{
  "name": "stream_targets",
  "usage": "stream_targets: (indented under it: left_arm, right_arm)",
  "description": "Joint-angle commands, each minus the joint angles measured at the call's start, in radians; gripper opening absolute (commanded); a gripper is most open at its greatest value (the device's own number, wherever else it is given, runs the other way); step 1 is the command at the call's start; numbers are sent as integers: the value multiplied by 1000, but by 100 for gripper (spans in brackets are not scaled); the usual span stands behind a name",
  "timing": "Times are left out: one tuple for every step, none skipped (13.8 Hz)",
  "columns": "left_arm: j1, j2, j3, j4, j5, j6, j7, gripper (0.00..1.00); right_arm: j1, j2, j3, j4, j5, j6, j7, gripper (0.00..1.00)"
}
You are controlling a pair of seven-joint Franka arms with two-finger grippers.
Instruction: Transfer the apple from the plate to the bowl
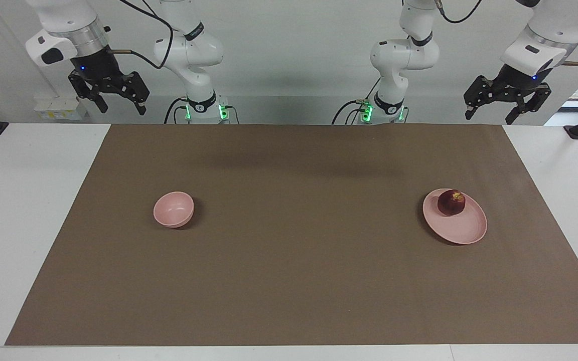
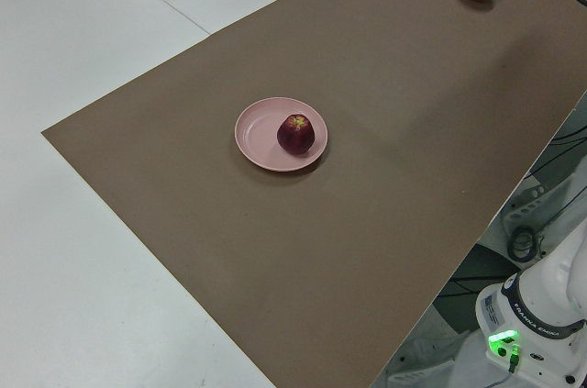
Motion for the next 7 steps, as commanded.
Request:
stream_targets:
  left_arm:
    - [0,-8,2,-2,0,-8,8,100]
    - [-7,-6,2,-2,0,-1,5,100]
    - [-7,-6,1,-2,-1,-2,5,100]
    - [-4,-6,2,-2,-1,-8,5,100]
    - [7,-6,4,-2,-1,-8,4,100]
    - [9,-6,10,-2,-1,-8,4,100]
    - [9,-6,10,-2,-1,-8,4,100]
  right_arm:
    - [-4,-18,0,-25,16,18,1,100]
    - [-4,-18,0,-27,16,18,1,100]
    - [-4,-19,0,-27,16,17,1,100]
    - [-4,-19,0,-27,16,17,1,100]
    - [-4,-19,0,-27,16,17,1,100]
    - [-4,-19,0,-27,16,18,3,100]
    - [-4,-19,0,-27,16,18,3,100]
